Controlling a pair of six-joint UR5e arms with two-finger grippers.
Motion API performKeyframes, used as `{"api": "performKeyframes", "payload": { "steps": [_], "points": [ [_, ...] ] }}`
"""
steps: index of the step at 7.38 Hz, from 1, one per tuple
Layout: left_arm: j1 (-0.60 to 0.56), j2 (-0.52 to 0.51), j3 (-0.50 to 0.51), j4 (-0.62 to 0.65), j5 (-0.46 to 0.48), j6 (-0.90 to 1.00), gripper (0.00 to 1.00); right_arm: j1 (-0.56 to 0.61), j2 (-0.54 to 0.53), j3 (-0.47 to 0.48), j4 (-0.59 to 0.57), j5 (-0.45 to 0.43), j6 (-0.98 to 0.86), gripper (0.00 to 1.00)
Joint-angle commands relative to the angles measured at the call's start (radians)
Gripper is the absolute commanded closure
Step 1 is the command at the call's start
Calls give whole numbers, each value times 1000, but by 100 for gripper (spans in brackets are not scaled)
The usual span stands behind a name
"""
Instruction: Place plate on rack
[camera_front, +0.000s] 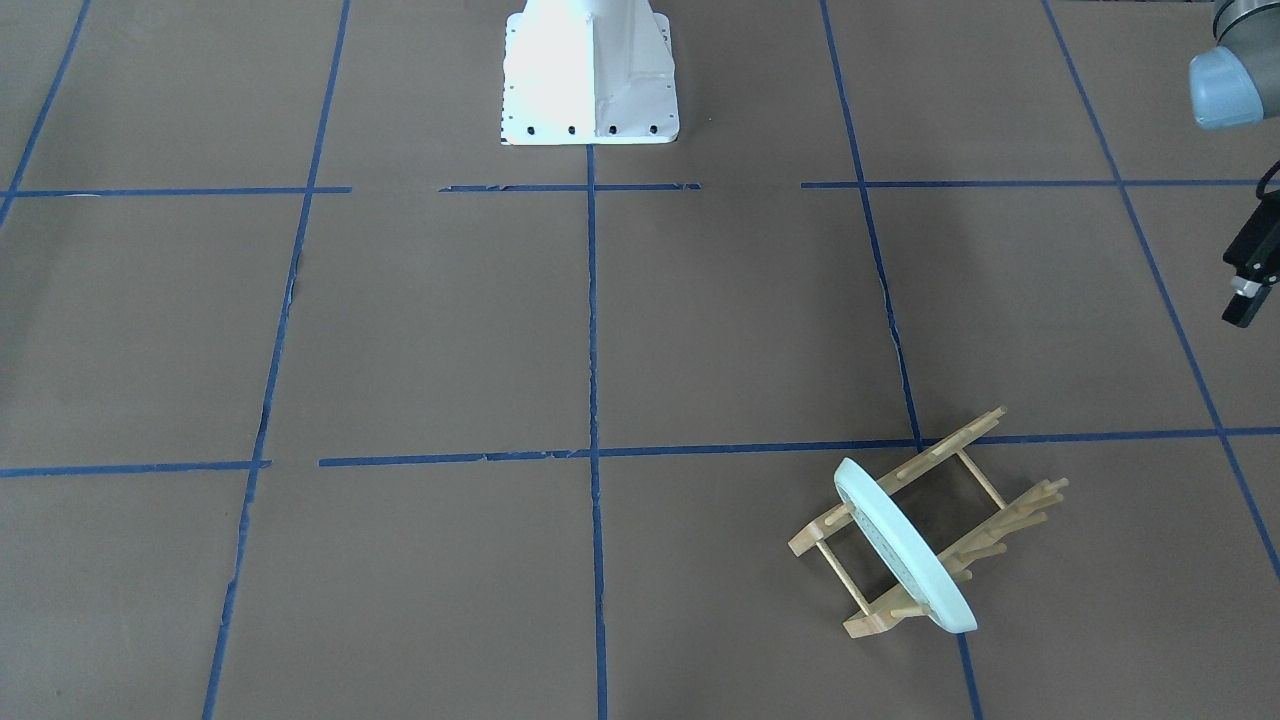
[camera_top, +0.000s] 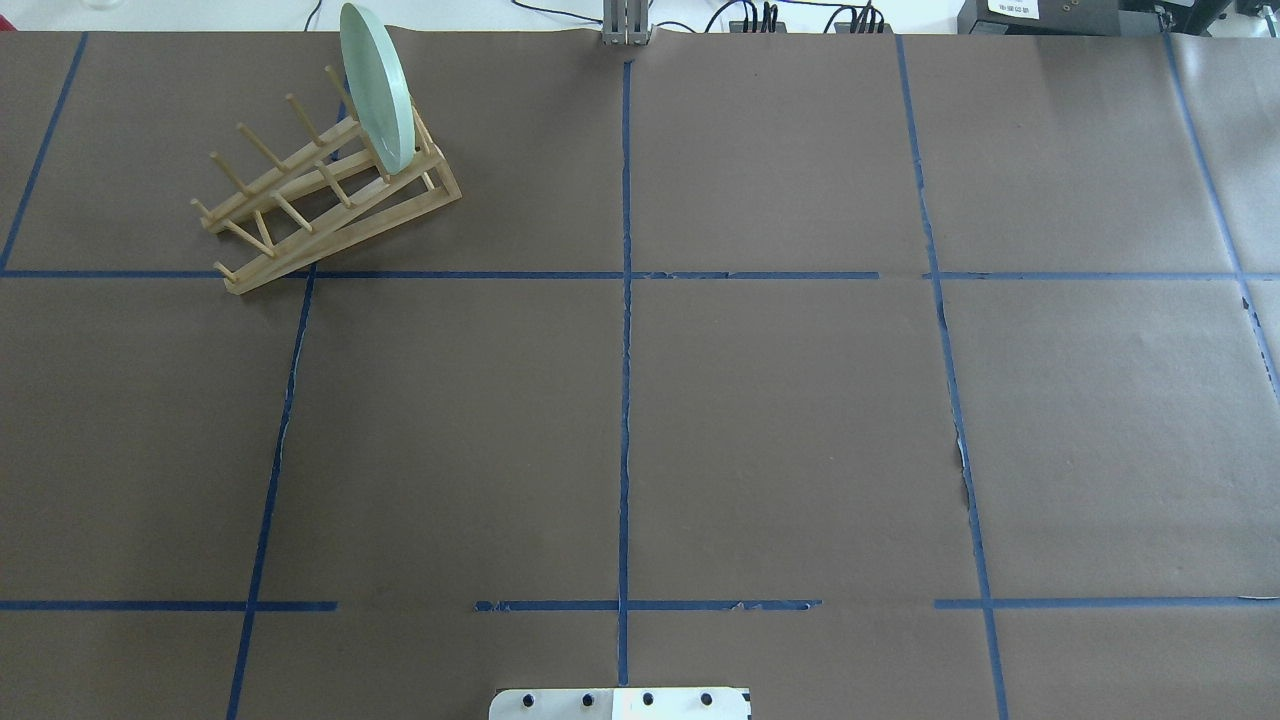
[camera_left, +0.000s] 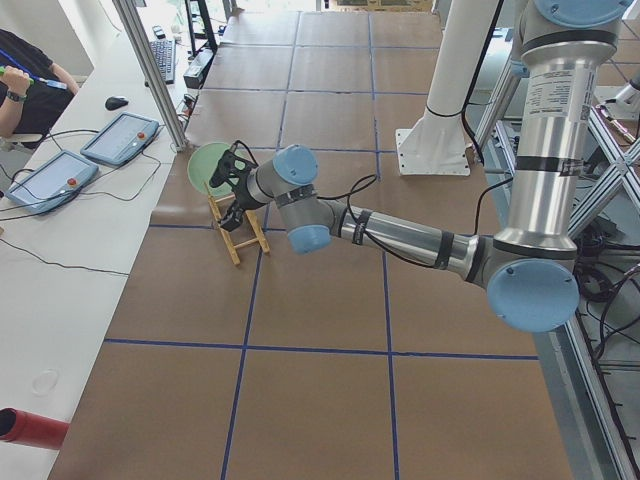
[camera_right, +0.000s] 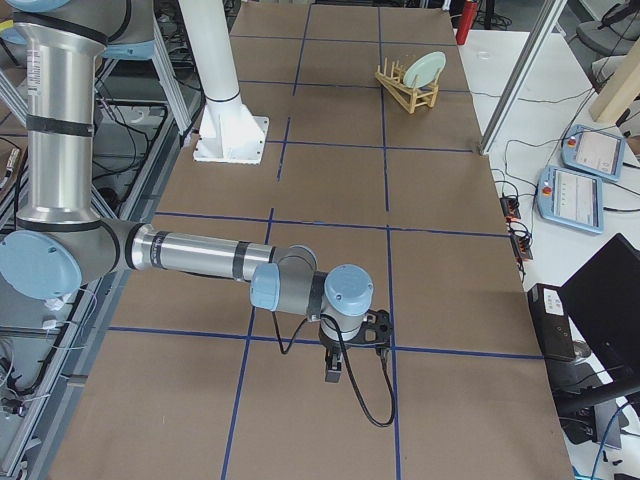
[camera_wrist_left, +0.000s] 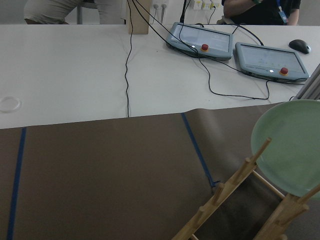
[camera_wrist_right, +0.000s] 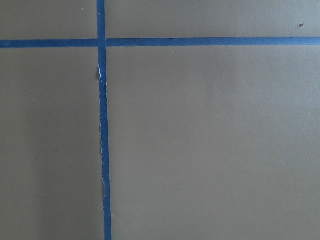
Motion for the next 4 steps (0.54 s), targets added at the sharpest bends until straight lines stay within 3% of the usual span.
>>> {"api": "performKeyframes", "payload": {
  "steps": [1, 3, 4],
  "points": [
    [-77, 27, 5, 245, 1, 371, 0, 0, 0, -1, 0, 0, 0, 0],
    [-131, 0, 56, 478, -33, 522, 0, 0, 0, -1, 0, 0, -2, 0],
    [-148, -23, 84, 564, -97, 558, 0, 0, 0, 0, 0, 0, 0, 0]
  ]
}}
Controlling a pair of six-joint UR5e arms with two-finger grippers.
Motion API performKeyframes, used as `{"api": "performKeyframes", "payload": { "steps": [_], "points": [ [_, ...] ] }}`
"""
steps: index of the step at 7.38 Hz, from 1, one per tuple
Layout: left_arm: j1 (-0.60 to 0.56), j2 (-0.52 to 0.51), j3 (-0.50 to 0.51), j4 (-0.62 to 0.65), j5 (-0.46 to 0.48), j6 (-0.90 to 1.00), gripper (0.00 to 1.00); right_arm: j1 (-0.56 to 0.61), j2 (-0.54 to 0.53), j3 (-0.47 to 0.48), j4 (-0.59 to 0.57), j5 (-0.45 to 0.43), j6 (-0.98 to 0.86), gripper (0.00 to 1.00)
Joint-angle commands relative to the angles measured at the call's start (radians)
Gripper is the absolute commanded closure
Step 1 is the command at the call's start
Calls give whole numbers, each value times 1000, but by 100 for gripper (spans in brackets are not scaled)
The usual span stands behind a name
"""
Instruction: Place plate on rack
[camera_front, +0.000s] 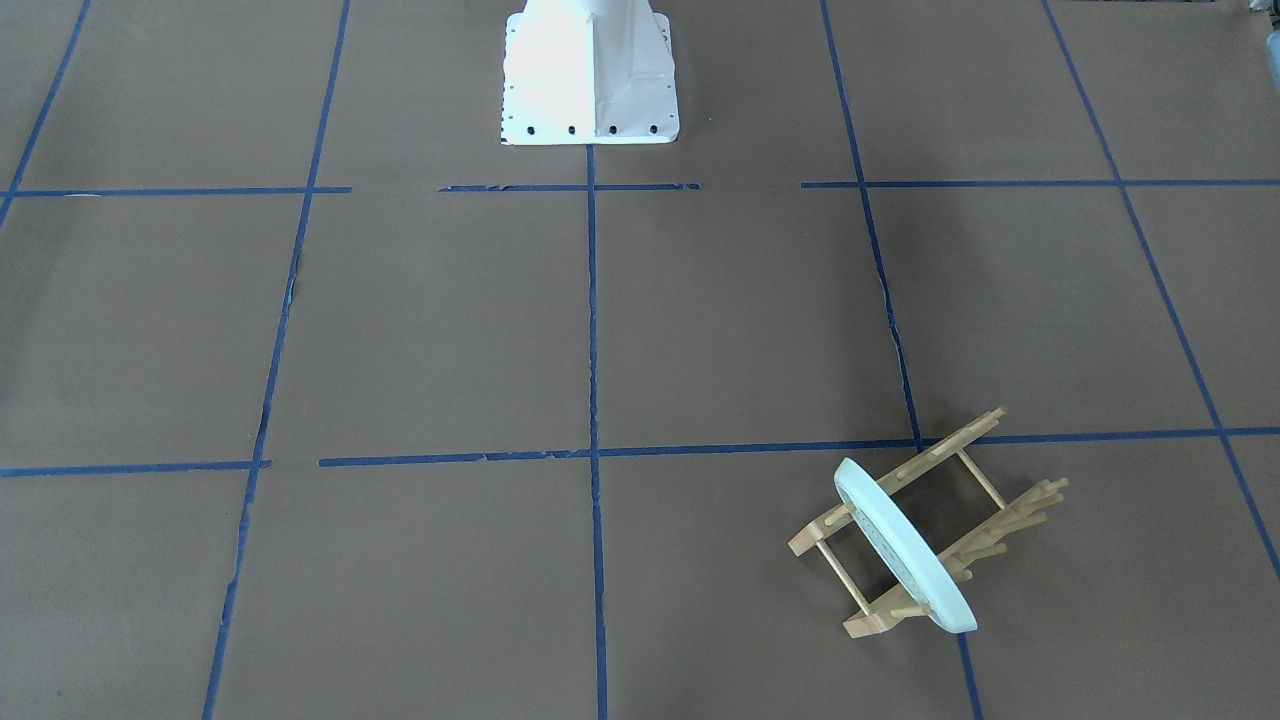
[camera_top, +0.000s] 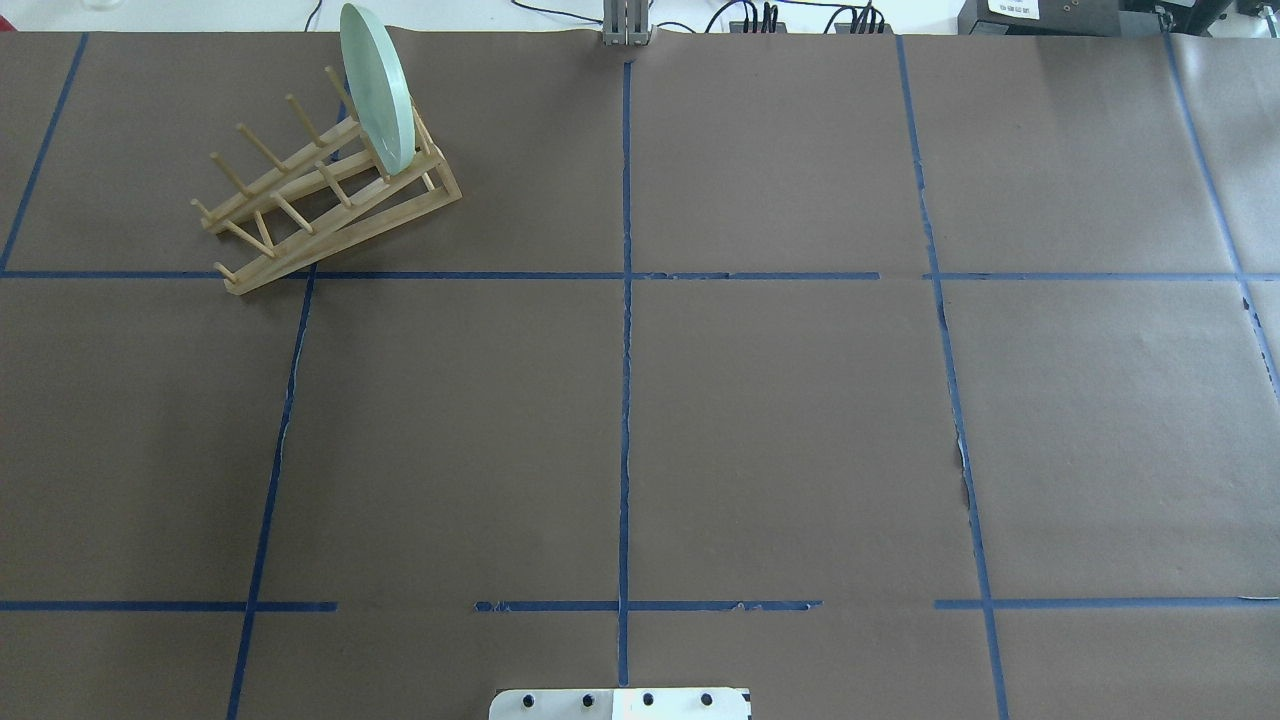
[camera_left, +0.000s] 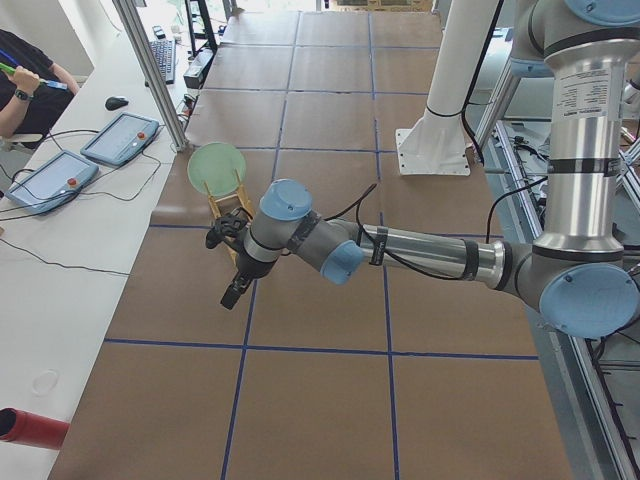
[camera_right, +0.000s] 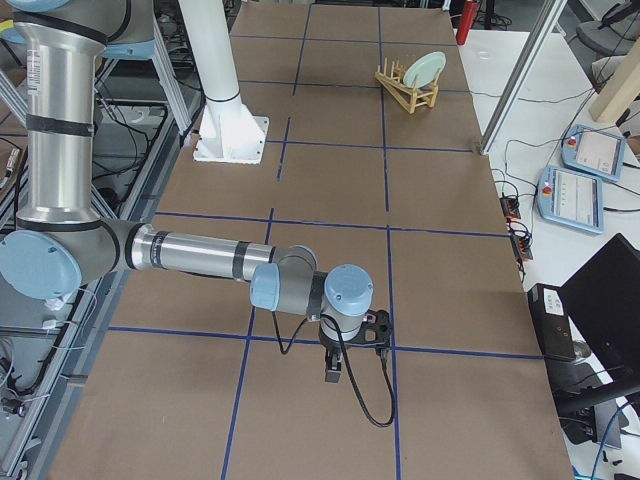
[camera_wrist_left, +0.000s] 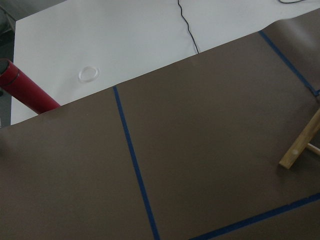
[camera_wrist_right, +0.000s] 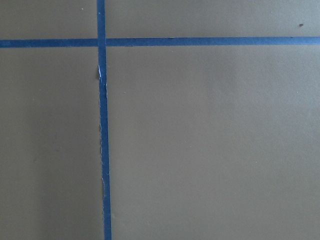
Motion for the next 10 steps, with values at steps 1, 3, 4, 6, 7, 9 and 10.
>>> {"api": "performKeyframes", "payload": {
  "steps": [1, 3, 4, 6, 7, 9, 10],
  "points": [
    [-51, -29, 85, 171, -102, 107, 0, 0, 0, 1, 0, 0, 1, 0],
    [-52, -17, 183, 213, -225, 114, 0, 0, 0, -1, 0, 0, 1, 0],
    [-52, -26, 188, 268, -225, 112, 0, 0, 0, -1, 0, 0, 1, 0],
    [-49, -44, 175, 380, -227, 112, 0, 0, 0, -1, 0, 0, -1, 0],
    [-52, -60, 117, 490, -222, 114, 0, 0, 0, 1, 0, 0, 1, 0],
    [-53, -58, 73, 518, -211, 115, 0, 0, 0, -1, 0, 0, 1, 0],
    [-61, -55, 66, 518, -211, 126, 0, 0, 0, -1, 0, 0, 1, 0]
  ]
}}
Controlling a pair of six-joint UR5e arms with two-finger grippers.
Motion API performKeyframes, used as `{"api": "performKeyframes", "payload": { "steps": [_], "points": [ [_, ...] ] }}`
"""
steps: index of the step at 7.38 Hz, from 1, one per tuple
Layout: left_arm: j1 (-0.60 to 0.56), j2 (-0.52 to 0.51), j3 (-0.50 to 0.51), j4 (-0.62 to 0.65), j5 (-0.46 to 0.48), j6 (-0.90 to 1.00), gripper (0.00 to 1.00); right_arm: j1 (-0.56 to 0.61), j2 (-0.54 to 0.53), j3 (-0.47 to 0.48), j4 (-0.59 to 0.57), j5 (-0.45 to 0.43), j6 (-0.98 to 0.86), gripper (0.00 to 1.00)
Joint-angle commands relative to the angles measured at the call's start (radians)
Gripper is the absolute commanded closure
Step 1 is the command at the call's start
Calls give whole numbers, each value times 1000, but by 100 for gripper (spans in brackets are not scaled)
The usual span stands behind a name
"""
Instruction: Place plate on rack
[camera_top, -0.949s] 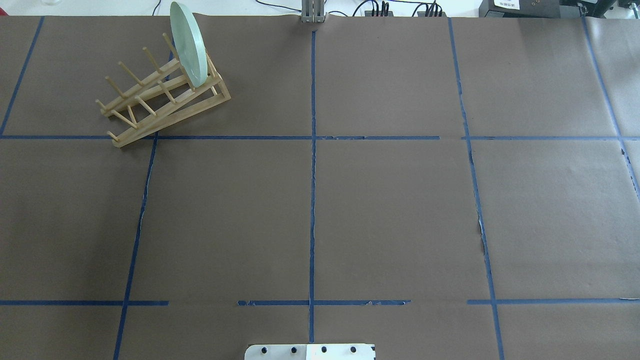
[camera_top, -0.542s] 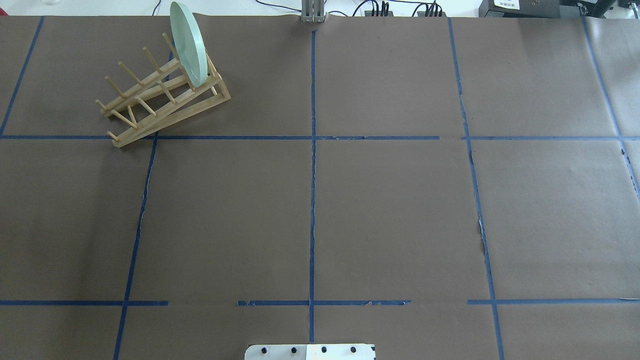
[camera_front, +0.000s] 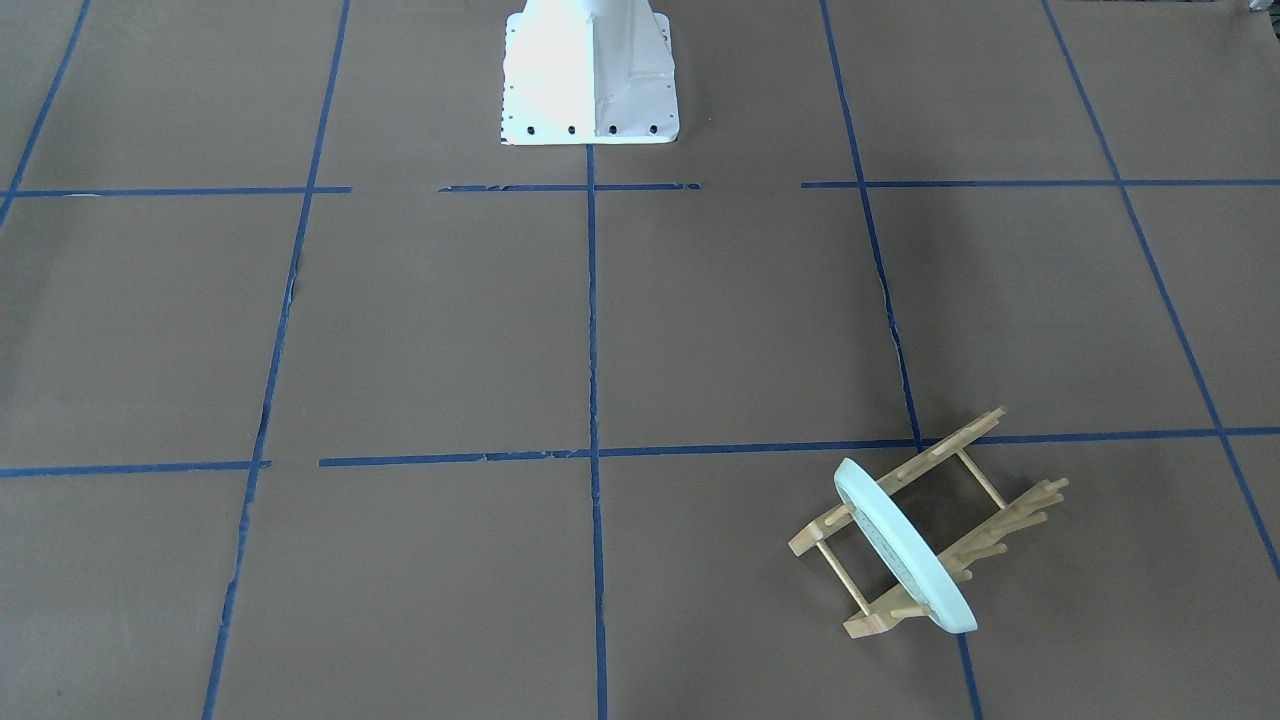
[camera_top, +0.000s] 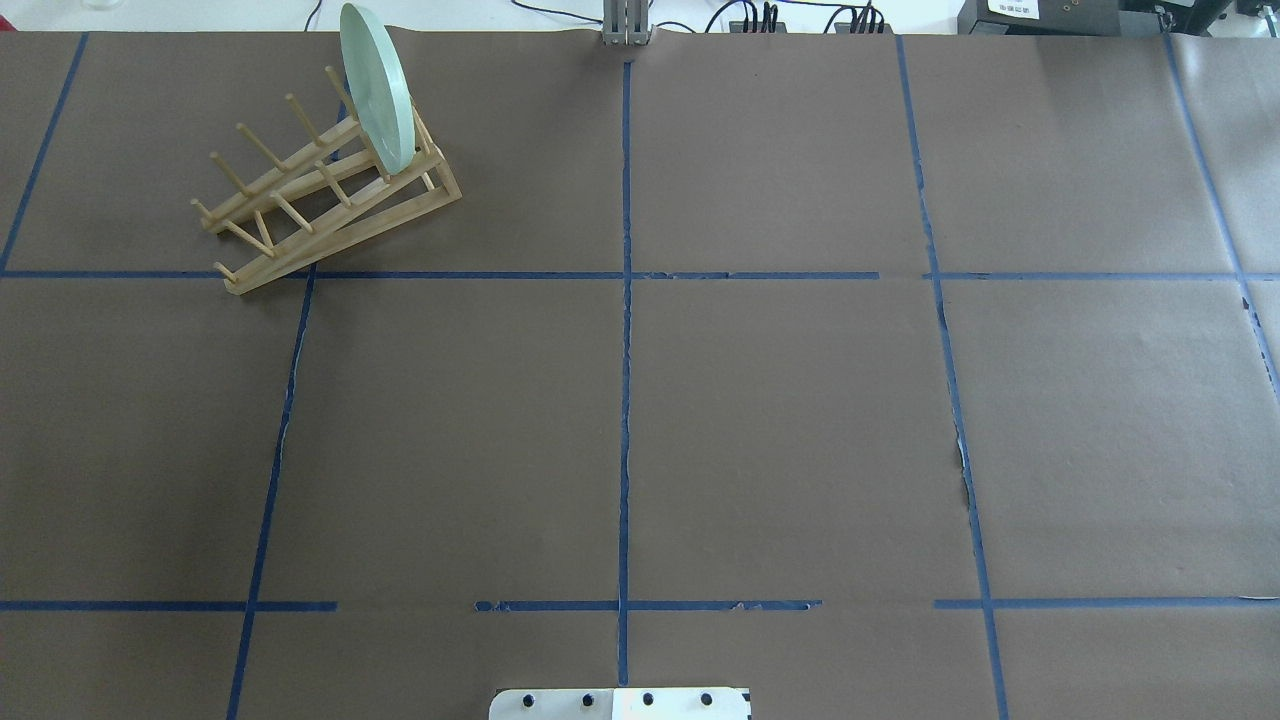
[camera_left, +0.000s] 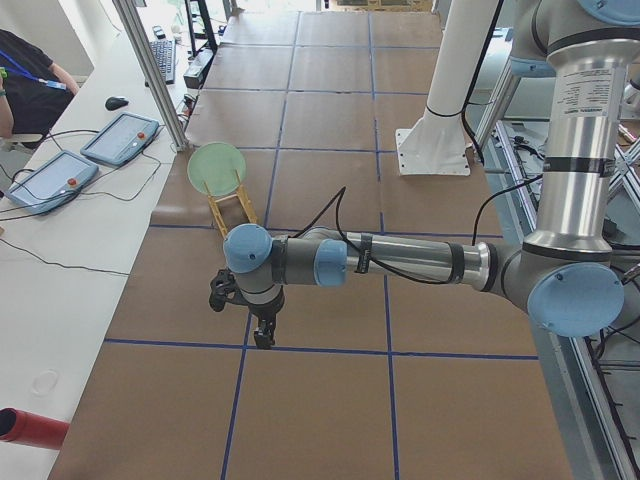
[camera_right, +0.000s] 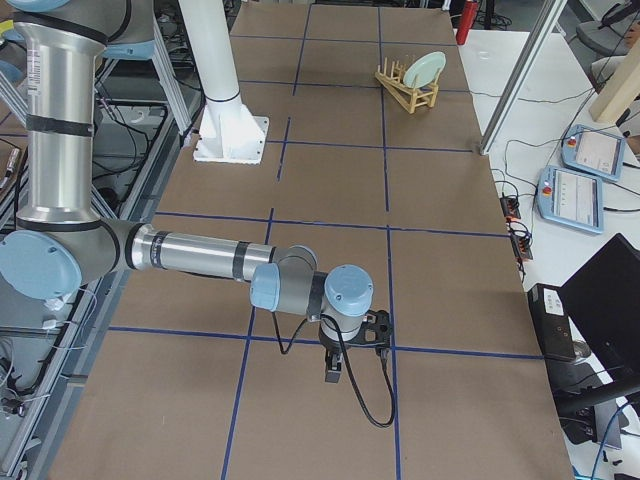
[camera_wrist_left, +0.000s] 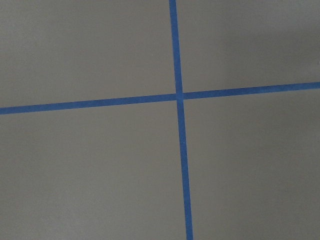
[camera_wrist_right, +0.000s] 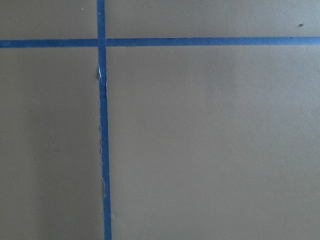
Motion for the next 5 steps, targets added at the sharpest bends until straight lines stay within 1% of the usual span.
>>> {"api": "performKeyframes", "payload": {
  "steps": [1, 5],
  "points": [
    [-37, 2, -13, 9, 1, 57, 0, 0, 0, 1, 0, 0, 0, 0],
    [-44, 2, 0, 9, 1, 67, 0, 0, 0, -1, 0, 0, 0, 0]
  ]
}}
